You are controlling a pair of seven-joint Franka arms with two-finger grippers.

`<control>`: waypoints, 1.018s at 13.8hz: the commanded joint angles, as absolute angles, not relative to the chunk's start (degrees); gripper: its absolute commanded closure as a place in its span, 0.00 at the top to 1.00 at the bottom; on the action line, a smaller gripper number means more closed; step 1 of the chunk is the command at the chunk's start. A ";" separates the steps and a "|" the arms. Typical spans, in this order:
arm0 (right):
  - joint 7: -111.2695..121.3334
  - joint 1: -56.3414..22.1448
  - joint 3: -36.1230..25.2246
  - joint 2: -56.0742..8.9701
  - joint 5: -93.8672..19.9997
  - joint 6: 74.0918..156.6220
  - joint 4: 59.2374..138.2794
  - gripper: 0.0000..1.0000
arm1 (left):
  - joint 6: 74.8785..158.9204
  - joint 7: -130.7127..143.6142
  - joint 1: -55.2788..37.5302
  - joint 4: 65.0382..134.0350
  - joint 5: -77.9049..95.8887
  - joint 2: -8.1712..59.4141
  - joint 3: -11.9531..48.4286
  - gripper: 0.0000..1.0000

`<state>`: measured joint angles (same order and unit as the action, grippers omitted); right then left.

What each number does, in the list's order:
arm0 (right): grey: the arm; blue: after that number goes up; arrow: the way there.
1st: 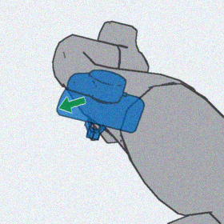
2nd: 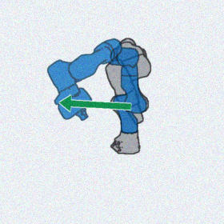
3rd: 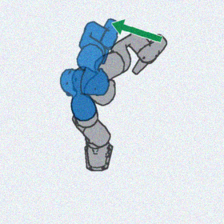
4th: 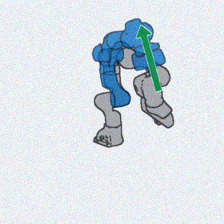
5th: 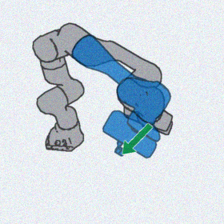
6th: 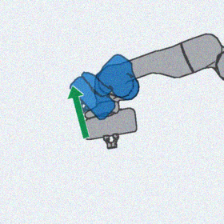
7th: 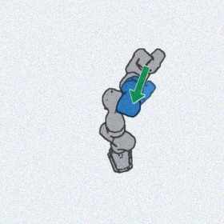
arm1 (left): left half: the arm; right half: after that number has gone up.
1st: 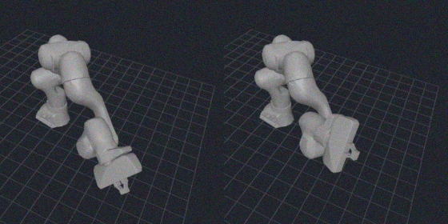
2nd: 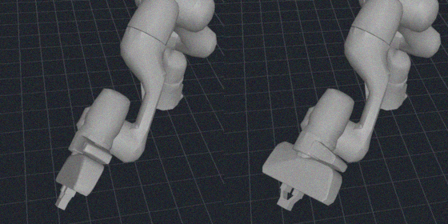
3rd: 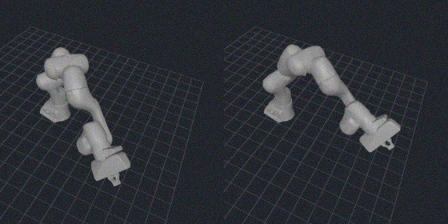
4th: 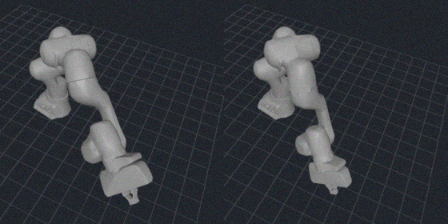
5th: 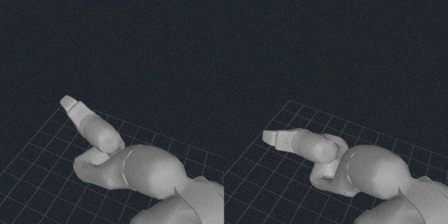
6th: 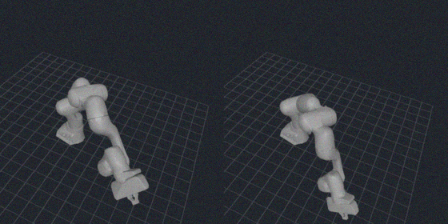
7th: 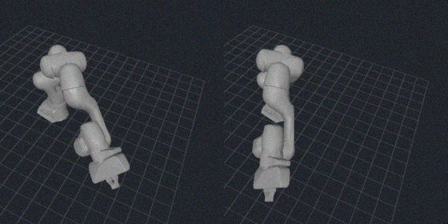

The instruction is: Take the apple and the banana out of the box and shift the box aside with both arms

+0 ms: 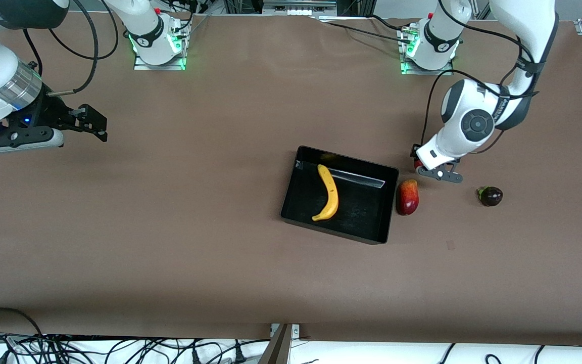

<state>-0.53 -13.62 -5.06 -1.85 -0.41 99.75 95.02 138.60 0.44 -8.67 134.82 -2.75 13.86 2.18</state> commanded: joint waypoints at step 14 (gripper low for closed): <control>-0.79 -13.62 -5.10 -1.85 -0.18 98.79 94.31 1.00 | 117.16 13.25 -16.15 90.91 -3.60 31.79 16.79 1.00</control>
